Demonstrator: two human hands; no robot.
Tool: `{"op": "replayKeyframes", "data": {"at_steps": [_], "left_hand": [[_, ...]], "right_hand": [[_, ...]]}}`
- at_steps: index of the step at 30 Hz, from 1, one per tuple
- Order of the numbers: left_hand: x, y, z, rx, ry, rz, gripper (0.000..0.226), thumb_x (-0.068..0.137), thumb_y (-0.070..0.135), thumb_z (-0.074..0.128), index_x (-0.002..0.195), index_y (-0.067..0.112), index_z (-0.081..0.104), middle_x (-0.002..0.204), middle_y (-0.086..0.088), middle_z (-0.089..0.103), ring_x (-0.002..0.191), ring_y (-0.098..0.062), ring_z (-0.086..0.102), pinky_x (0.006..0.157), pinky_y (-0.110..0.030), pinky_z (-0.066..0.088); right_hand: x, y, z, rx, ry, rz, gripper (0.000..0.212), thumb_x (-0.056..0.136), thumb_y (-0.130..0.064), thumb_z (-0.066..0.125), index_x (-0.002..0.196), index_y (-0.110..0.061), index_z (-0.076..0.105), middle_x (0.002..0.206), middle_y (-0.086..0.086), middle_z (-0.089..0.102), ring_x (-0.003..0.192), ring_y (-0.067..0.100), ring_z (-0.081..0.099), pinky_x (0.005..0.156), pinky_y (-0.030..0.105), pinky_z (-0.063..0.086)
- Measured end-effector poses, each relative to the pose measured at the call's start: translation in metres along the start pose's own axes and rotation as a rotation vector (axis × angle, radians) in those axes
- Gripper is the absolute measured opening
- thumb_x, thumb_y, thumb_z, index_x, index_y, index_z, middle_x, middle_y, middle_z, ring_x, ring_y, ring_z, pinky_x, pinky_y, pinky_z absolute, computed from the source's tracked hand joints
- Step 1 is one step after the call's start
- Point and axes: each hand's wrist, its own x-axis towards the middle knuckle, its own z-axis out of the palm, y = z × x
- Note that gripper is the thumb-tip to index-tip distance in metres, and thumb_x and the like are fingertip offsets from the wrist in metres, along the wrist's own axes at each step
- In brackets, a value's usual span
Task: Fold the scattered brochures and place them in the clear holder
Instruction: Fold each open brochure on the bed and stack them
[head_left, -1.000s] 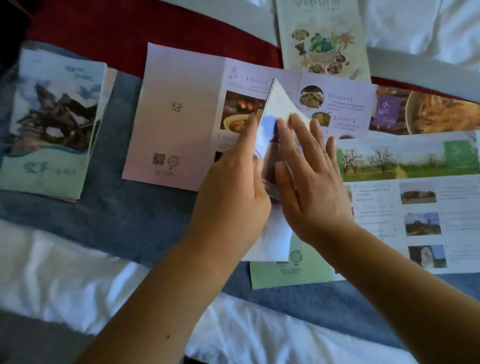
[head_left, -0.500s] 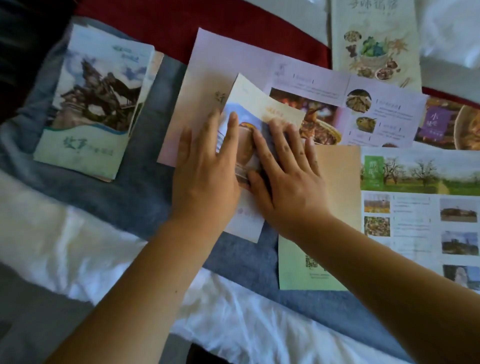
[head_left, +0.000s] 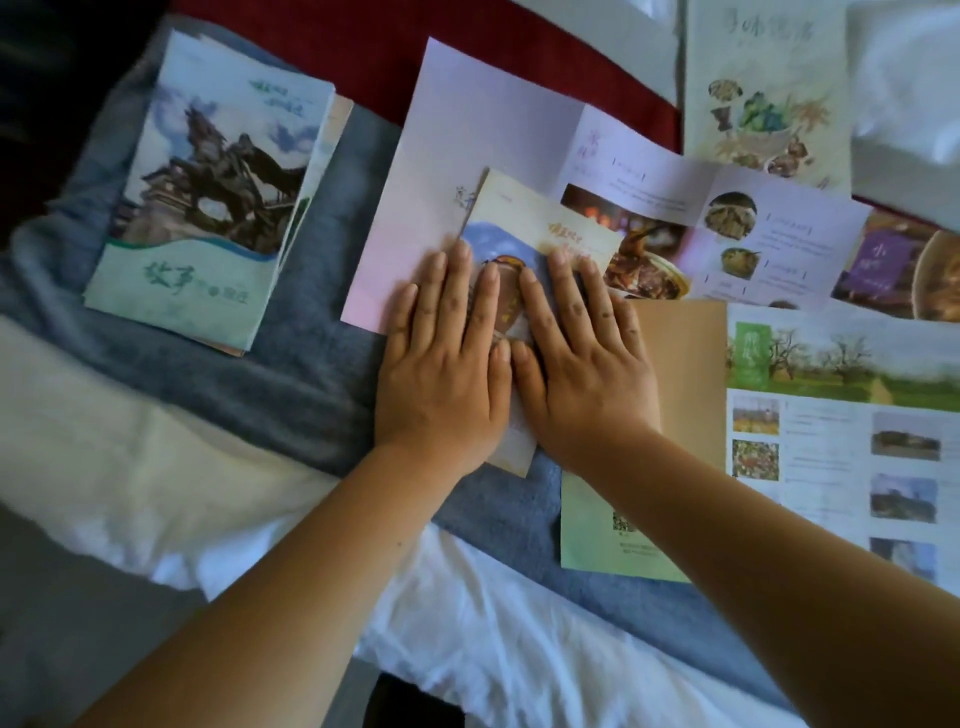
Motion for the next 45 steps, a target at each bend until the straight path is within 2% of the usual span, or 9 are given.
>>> {"op": "replayKeyframes", "data": {"at_steps": [3,8,12,15,20,25,32,39,45], "left_hand": [[-0.002,0.003,-0.009,-0.016,-0.049,-0.022,0.067,0.107,0.044,0.021,0.163,0.012,0.005,0.17,-0.017,-0.006,0.158,-0.031,-0.005,0.127,-0.049,0.006],[-0.048,0.016,-0.031,-0.154,-0.082,-0.187,0.092,0.083,0.067,0.051,0.16,0.023,0.027,0.169,-0.022,0.003,0.151,-0.041,0.017,0.117,-0.051,0.027],[-0.074,0.015,-0.035,-0.18,-0.14,-0.265,0.11,0.071,0.084,0.056,0.16,0.026,0.026,0.169,-0.02,0.004,0.147,-0.039,0.021,0.114,-0.048,0.024],[-0.07,0.012,-0.039,-0.213,-0.091,-0.291,0.112,0.065,0.078,0.066,0.158,0.024,0.031,0.167,-0.02,0.013,0.144,-0.039,0.026,0.112,-0.048,0.024],[-0.049,-0.024,-0.062,-0.217,0.02,-0.298,0.103,0.06,0.058,0.076,0.151,0.022,0.046,0.162,-0.021,0.026,0.137,-0.039,0.033,0.109,-0.048,0.028],[-0.034,-0.088,-0.087,-0.119,0.087,-0.268,0.084,0.067,0.049,0.077,0.143,0.021,0.055,0.16,-0.017,0.034,0.132,-0.038,0.038,0.104,-0.048,0.034],[-0.021,-0.17,-0.1,-0.184,0.124,-0.279,0.075,0.073,0.048,0.072,0.144,0.026,0.056,0.157,-0.019,0.035,0.134,-0.042,0.037,0.105,-0.054,0.037],[-0.033,-0.199,-0.081,-0.251,0.008,-0.304,0.088,0.072,0.073,0.07,0.145,0.028,0.054,0.167,-0.016,0.018,0.145,-0.041,0.025,0.11,-0.056,0.031],[-0.029,-0.197,-0.077,-0.208,0.04,-0.259,0.08,0.091,0.078,0.043,0.147,0.022,0.054,0.17,-0.012,0.013,0.153,-0.037,0.018,0.115,-0.059,0.028]], "right_hand": [[0.0,-0.001,-0.002,-0.019,-0.023,0.004,0.065,0.108,-0.056,0.008,0.164,-0.032,-0.011,0.171,-0.006,-0.019,0.157,0.015,-0.022,0.129,0.04,-0.007],[-0.001,0.001,-0.011,-0.015,-0.035,-0.016,0.065,0.107,-0.058,0.009,0.164,-0.033,-0.011,0.172,-0.005,-0.017,0.158,0.018,-0.019,0.129,0.04,-0.006],[0.003,-0.002,-0.02,0.022,-0.025,-0.043,0.068,0.106,-0.059,0.018,0.166,-0.031,0.003,0.173,-0.001,-0.006,0.16,0.022,-0.009,0.129,0.042,-0.003],[0.011,-0.011,-0.023,0.04,0.008,-0.077,0.068,0.105,-0.056,0.026,0.166,-0.028,0.012,0.173,0.002,0.001,0.16,0.026,-0.003,0.129,0.044,0.001],[0.043,-0.038,-0.027,0.069,-0.017,-0.095,0.067,0.107,-0.064,0.022,0.165,-0.038,0.0,0.173,-0.001,-0.011,0.158,0.021,-0.015,0.126,0.04,-0.008],[0.093,-0.096,-0.032,0.117,-0.021,-0.123,0.069,0.107,-0.058,0.028,0.165,-0.036,-0.001,0.173,0.0,-0.011,0.159,0.024,-0.016,0.123,0.04,-0.019],[0.147,-0.171,-0.038,0.124,-0.029,-0.256,0.069,0.108,-0.057,0.028,0.166,-0.031,0.003,0.174,0.0,-0.005,0.159,0.031,-0.01,0.124,0.047,-0.016],[0.156,-0.184,-0.037,0.034,-0.093,-0.319,0.069,0.107,-0.054,0.03,0.166,-0.03,0.004,0.174,0.005,-0.007,0.159,0.03,-0.012,0.127,0.048,-0.012],[0.163,-0.185,-0.05,0.059,-0.032,-0.287,0.072,0.105,-0.055,0.039,0.166,-0.027,0.013,0.173,0.012,0.007,0.16,0.032,0.002,0.124,0.045,-0.011]]}}
